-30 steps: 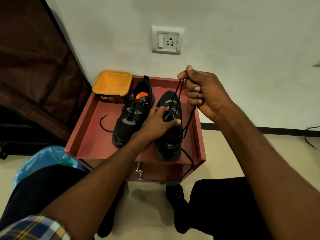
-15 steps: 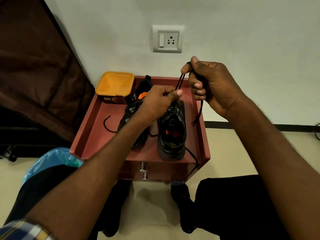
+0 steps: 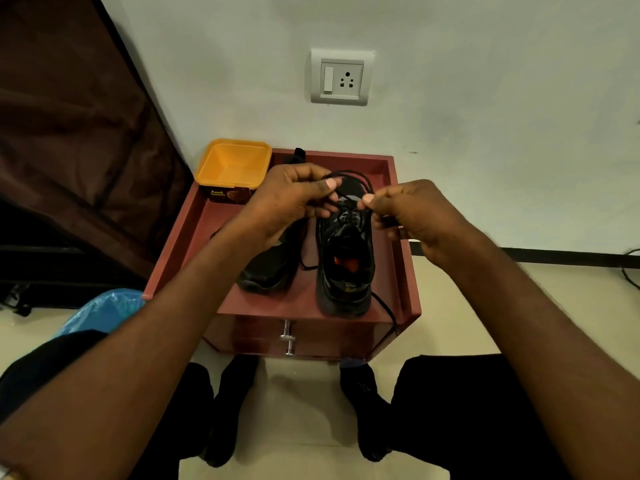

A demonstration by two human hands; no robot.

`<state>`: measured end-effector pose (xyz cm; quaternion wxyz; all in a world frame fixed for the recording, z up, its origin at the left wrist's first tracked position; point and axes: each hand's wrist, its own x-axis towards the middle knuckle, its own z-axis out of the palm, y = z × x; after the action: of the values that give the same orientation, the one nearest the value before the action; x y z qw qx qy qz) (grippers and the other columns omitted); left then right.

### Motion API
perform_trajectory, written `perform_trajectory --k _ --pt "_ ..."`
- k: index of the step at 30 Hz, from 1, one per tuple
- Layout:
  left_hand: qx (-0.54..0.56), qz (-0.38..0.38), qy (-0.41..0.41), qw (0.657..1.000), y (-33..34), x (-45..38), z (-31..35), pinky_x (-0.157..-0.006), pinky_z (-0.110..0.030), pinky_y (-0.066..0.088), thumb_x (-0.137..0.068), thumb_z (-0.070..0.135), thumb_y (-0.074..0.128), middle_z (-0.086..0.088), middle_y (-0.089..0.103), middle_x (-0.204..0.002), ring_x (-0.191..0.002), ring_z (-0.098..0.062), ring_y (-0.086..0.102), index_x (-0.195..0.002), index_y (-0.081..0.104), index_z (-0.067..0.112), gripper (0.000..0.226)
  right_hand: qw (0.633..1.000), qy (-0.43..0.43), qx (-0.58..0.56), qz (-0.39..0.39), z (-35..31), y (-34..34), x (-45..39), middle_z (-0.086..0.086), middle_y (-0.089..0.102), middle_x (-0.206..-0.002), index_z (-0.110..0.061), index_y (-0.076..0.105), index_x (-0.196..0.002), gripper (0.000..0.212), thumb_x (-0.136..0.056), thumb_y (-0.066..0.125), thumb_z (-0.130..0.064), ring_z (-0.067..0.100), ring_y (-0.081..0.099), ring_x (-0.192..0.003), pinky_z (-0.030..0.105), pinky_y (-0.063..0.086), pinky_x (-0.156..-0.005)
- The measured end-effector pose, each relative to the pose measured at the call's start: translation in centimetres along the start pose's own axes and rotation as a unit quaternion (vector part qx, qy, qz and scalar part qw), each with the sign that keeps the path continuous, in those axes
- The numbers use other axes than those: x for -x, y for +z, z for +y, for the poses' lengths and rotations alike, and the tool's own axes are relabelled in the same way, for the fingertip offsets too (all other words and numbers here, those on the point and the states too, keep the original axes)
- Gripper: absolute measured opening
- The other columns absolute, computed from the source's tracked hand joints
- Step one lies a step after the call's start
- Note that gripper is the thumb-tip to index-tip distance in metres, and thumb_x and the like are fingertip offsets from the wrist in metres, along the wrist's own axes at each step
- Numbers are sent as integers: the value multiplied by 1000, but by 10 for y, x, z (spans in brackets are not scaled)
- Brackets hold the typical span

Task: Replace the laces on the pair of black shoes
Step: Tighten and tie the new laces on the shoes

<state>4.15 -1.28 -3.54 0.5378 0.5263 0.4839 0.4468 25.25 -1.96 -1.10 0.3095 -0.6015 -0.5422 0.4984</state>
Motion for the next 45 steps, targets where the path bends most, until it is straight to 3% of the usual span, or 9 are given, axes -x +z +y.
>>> perform_trajectory --k 5,11,15,20,25,28,32,36,45 --pt "-211 50 24 976 -4 -8 -17 -75 -37 56 -95 21 74 -20 72 -89 -76 -19 68 -93 72 5 16 999 -47 -2 -16 -11 -2 0 -2 76 -86 -13 81 -100 16 -98 68 -24 7 61 -77 25 50 -69" --pt "-276 154 75 946 3 -18 -11 -65 -25 52 -91 20 77 5 63 -72 -62 0 58 -86 69 14 11 944 -98 -259 -179 -29 -9 -1 3 68 -89 -13 73 -102 23 -106 55 -27 19 68 -88 32 55 -84" --pt "-173 62 153 971 14 -15 9 -99 -40 56 -92 16 73 -1 75 -112 -110 -14 70 -124 69 14 32 943 -130 -239 -191 -41 -8 1 1 67 -84 -11 73 -108 25 -105 55 -28 16 65 -77 32 53 -82" --pt "-148 10 102 984 22 -18 -3 -80 -33 53 -106 18 57 -5 69 -75 -76 -15 66 -102 74 4 23 900 -178 -358 -175 -55 -8 6 -2 70 -88 -10 67 -115 26 -110 46 -25 13 65 -79 31 53 -74" --pt "-245 -15 35 969 23 -16 -20 -80 -27 53 -107 15 55 -8 74 -92 -80 -5 66 -104 77 4 25 930 -302 -209 23 -53 -4 -5 4 78 -114 -13 71 -120 21 -104 60 -20 21 73 -109 34 59 -83" --pt "-295 -5 54 954 21 -15 -19 -88 -44 58 -100 25 67 -7 75 -95 -92 -23 70 -102 78 11 19 929 -353 -7 107 -36 -1 -29 -5 78 -113 -15 78 -116 22 -96 70 -17 10 72 -110 37 58 -97" --pt "-266 83 104 955 13 -16 -13 -68 -30 57 -95 20 74 1 72 -82 -74 -10 68 -99 81 13 11 907 -296 300 20 -6 4 -55 -9 79 -104 -28 81 -112 22 -94 68 -29 8 73 -94 36 58 -88" --pt "-187 149 76 968 9 -19 -19 -59 -34 63 -90 10 78 -10 74 -72 -59 -22 72 -89 76 4 6 929 -215 288 -93 8 11 -51 -6 74 -75 -16 81 -89 20 -101 65 -21 11 66 -69 33 50 -68" --pt "40 97 -55 993 16 -7 -40 -71 -31 64 -92 6 76 -12 71 -83 -73 -22 70 -98 71 -3 12 953 -86 208 -203 19 13 -39 -3 70 -77 -16 79 -89 16 -99 68 -19 -2 60 -69 15 46 -63"
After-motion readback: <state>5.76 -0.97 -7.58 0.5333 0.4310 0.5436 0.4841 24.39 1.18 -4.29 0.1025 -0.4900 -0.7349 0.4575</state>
